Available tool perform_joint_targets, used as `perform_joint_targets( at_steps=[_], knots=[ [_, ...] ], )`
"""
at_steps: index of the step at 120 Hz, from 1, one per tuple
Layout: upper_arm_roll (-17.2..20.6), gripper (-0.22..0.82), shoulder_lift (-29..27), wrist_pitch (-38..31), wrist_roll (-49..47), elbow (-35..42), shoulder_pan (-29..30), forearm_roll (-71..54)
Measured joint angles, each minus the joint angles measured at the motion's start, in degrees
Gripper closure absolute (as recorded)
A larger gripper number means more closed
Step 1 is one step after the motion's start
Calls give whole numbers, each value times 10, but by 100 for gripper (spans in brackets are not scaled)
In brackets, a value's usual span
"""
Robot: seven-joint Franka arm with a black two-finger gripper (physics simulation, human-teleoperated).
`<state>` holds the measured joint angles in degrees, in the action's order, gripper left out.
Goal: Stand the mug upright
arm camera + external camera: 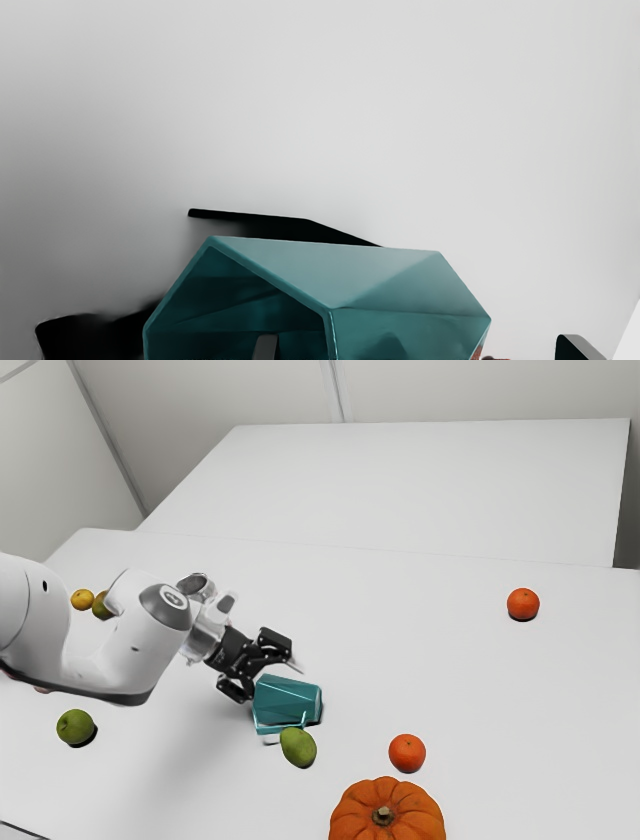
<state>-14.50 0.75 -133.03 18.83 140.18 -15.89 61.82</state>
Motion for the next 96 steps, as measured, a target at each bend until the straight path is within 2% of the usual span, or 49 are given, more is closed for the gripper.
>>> perform_joint_targets(
  at_steps=[10, 20, 32, 47, 56, 88, 96],
  knots=[
    [0, 2, -1, 9, 24, 3, 0, 14],
    [0, 10, -1, 15, 46, 4, 0, 21],
    [0, 24, -2, 20, 71, 5, 0, 26],
    [0, 47, -3, 23, 97, 5, -1, 28],
    [1, 56, -4, 23, 110, 4, 0, 25],
    [1, 73, -32, 18, 141, -1, -19, -1],
    [1, 74, -47, 13, 142, -11, -20, -37]
  ],
)
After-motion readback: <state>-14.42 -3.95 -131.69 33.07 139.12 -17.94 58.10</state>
